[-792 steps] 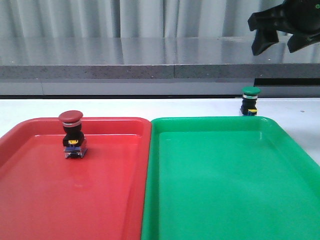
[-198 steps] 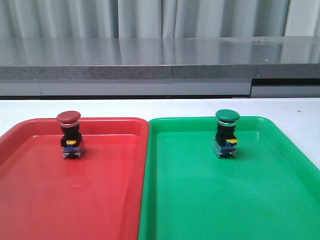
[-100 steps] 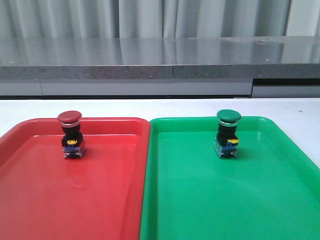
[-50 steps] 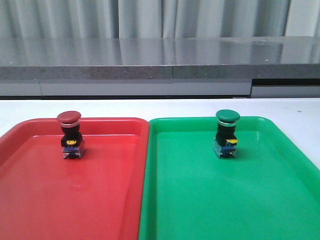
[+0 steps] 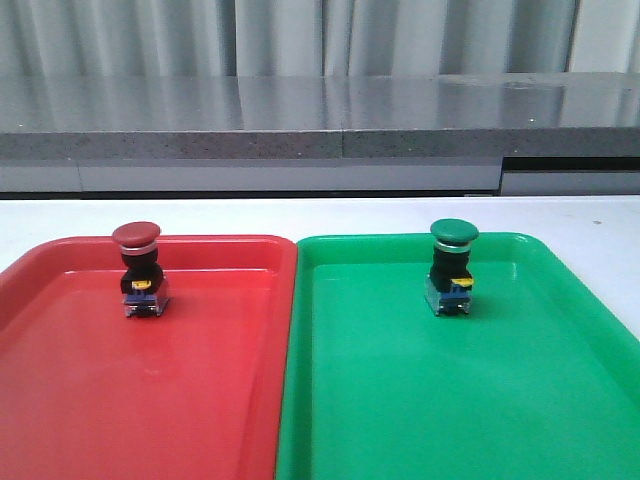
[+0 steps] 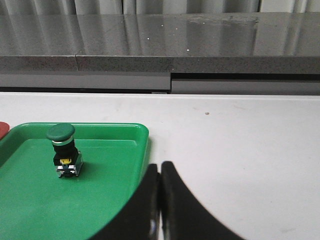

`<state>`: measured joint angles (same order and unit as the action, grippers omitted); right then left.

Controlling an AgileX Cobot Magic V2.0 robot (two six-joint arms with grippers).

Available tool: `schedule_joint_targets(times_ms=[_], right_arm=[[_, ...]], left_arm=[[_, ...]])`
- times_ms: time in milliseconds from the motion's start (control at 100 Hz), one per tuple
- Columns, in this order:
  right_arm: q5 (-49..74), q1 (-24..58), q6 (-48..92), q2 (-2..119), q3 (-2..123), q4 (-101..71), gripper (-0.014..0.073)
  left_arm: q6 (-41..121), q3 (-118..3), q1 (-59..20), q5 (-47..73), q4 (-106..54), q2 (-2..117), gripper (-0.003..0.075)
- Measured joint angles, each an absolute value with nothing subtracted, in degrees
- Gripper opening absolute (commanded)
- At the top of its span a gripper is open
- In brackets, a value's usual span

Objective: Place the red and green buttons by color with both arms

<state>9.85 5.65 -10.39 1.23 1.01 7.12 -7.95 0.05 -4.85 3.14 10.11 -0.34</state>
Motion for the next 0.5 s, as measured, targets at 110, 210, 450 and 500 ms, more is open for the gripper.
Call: schedule_joint_targets(times_ms=[110,210,450,500], right_arm=[[9.3,5.7,-8.5,-0.4,-0.6,5.7,-0.0067],[9.3,5.7,-7.7,-0.5,-1.4,5.3,-0.0067],[8.9,5.7,-7.3,-0.6,-1.6,5.0,-0.0067],[8.8,5.7,-7.3,-0.6,-1.6,5.0,-0.0067]], left_arm=[[-8.0,0.1,-4.8,3.1,10.1,-0.3,-0.0019],[-8.0,0.1,-4.8,3.0,10.1,-0.3,-0.0019],[-8.0,0.1,-4.8,3.0,10.1,-0.3,-0.0019],[-8.0,0.1,-4.8,3.0,10.1,-0.3,-0.0019]])
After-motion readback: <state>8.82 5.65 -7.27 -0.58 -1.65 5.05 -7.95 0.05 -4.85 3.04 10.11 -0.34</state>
